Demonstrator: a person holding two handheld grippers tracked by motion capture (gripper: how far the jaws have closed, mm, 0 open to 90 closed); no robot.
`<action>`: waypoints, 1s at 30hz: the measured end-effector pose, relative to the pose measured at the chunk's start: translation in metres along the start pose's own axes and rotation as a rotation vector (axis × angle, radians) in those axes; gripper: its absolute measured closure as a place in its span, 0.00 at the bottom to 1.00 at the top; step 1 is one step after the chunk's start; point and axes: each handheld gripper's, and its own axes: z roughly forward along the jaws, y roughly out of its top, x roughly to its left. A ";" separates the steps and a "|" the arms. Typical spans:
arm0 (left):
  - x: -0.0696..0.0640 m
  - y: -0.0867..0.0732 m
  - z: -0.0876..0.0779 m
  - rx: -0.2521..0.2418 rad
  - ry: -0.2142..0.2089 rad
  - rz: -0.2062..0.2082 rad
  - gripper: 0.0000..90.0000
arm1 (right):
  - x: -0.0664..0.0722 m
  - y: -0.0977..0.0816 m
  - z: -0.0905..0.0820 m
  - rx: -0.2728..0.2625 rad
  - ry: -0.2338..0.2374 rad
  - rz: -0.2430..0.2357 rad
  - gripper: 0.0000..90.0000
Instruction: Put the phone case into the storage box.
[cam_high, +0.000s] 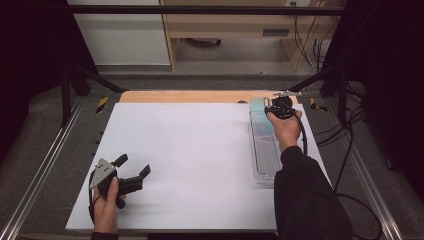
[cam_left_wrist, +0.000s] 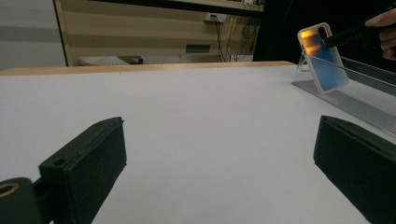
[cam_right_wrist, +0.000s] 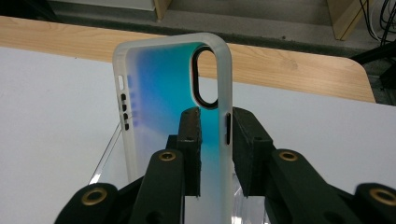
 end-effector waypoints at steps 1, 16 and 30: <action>0.000 0.000 0.000 0.000 0.000 -0.001 0.02 | 0.000 0.000 0.000 -0.001 0.001 0.002 0.81; 0.000 0.000 0.001 0.002 0.001 0.002 0.02 | 0.000 0.007 -0.009 -0.075 -0.020 0.019 0.54; -0.001 0.000 0.000 0.003 0.003 0.008 0.02 | -0.007 0.013 -0.026 -0.109 -0.017 0.031 0.28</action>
